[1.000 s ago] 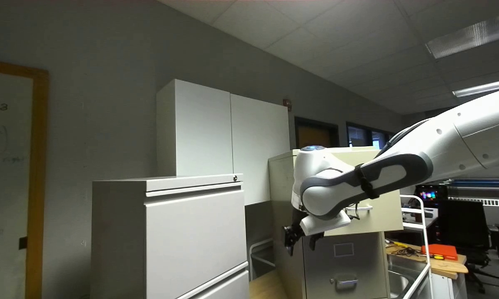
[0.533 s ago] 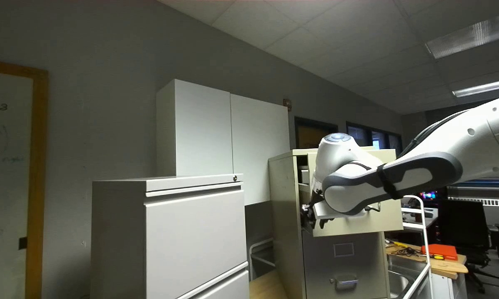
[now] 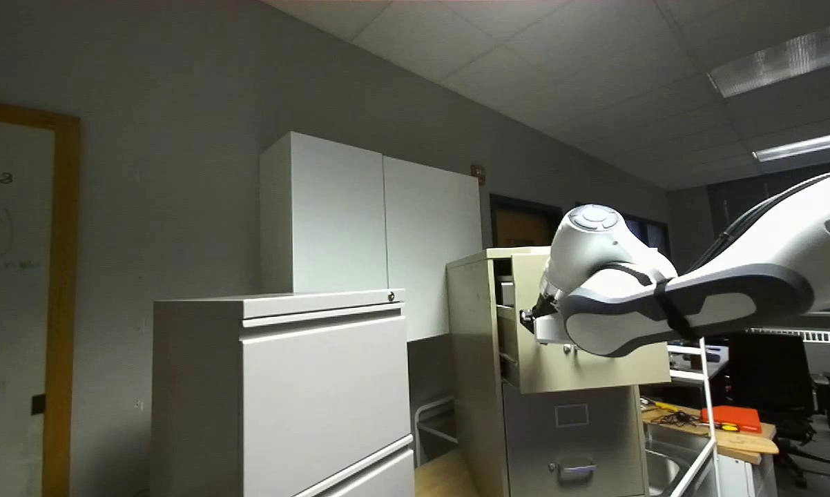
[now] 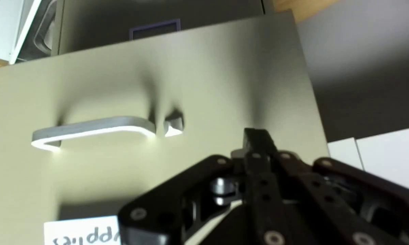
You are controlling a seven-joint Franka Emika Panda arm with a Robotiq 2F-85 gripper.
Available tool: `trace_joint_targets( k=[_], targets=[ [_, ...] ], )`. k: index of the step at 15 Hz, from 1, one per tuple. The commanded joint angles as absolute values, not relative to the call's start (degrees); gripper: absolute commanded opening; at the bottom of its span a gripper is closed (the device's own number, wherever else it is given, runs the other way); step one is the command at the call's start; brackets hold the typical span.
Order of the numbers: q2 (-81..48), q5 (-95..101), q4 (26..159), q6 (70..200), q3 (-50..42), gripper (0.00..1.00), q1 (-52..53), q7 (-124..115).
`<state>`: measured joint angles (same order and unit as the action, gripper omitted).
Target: Close the top drawer of the right cabinet
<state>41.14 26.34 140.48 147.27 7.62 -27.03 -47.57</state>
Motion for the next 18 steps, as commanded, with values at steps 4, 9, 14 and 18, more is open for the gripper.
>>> trace_joint_targets(
  k=[4,9,14,18],
  targets=[
    [39.43,36.33,141.25,162.83,18.23,0.0,-43.3,-60.29],
    [37.26,39.91,139.32,168.31,29.67,0.0,-57.12,-66.87],
    [35.46,38.31,134.51,169.47,42.71,0.0,-71.48,-67.52],
    [33.45,34.97,129.43,168.01,51.68,0.0,-81.3,-66.19]
  ],
)
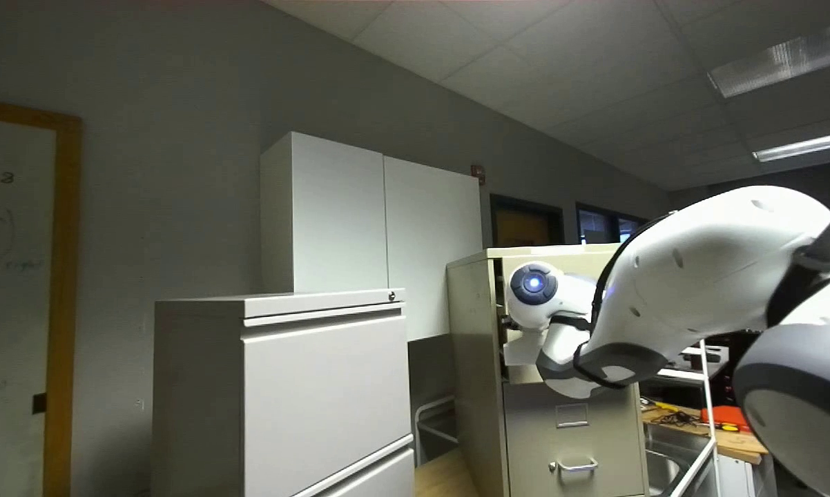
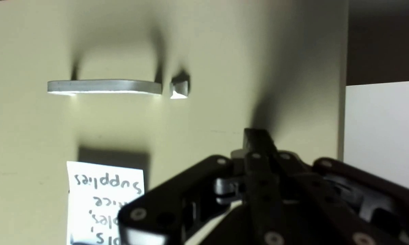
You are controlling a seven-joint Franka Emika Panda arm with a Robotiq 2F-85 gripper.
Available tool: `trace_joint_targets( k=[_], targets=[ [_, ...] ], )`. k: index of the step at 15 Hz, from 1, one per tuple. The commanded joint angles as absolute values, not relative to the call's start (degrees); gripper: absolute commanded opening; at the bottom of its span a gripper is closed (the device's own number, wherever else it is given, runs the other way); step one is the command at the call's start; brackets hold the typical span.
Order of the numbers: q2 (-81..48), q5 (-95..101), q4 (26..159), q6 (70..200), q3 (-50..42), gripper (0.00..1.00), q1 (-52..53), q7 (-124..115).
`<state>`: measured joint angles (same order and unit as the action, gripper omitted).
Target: Close the top drawer of the right cabinet
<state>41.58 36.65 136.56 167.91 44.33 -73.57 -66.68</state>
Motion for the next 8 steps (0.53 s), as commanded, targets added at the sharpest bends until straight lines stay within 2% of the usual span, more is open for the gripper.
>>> trace_joint_targets(
  k=[1,8],
  targets=[
    [32.78,33.64,128.09,167.5,53.6,0.0,-83.37,-65.58],
    [30.23,25.38,118.85,162.67,66.3,0.0,-96.85,-63.05]
  ],
)
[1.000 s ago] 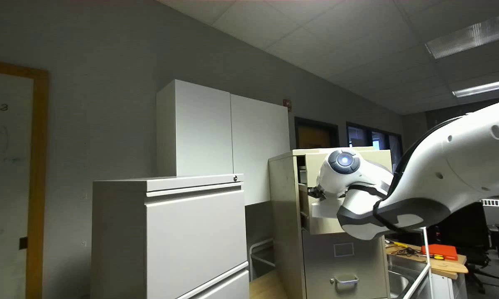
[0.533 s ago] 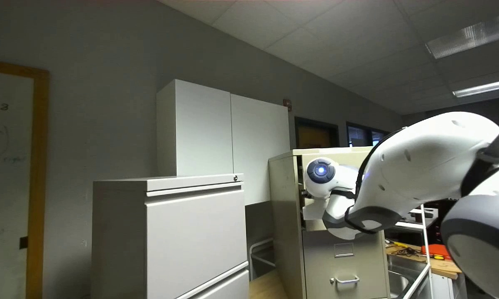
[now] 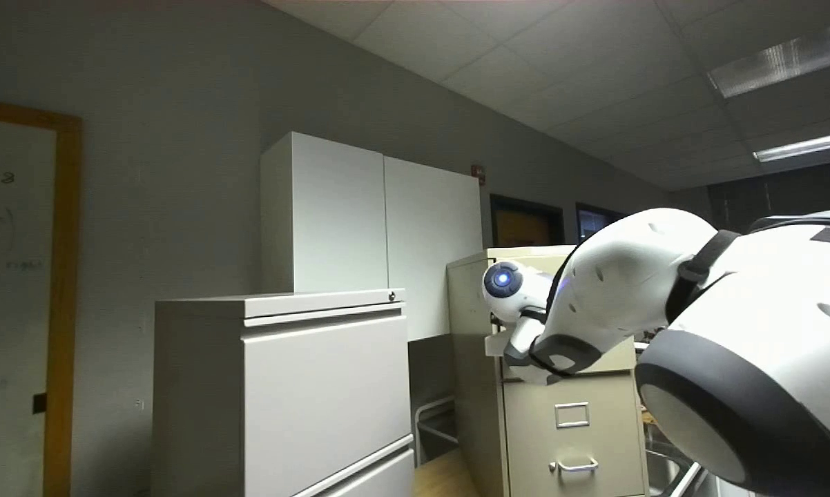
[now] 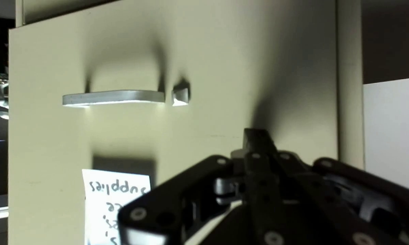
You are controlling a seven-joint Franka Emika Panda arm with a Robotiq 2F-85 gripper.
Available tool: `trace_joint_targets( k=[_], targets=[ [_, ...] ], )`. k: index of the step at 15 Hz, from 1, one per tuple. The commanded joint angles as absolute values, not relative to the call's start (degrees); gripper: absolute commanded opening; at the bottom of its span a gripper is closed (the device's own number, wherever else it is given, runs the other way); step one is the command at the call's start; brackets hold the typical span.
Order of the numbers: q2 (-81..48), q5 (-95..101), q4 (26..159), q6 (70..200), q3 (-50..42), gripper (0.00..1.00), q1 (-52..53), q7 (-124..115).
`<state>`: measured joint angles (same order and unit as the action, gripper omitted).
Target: Close the top drawer of the right cabinet
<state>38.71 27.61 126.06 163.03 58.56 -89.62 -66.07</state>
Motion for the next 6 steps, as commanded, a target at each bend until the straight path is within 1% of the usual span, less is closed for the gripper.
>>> trace_joint_targets(
  k=[1,3,6],
  targets=[
    [29.77,24.52,117.67,162.04,68.05,0.0,-98.58,-62.61],
    [28.69,22.85,115.55,161.03,71.32,0.0,-101.78,-61.45],
    [28.6,22.52,115.7,161.09,71.25,0.0,-101.47,-60.94]
  ],
)
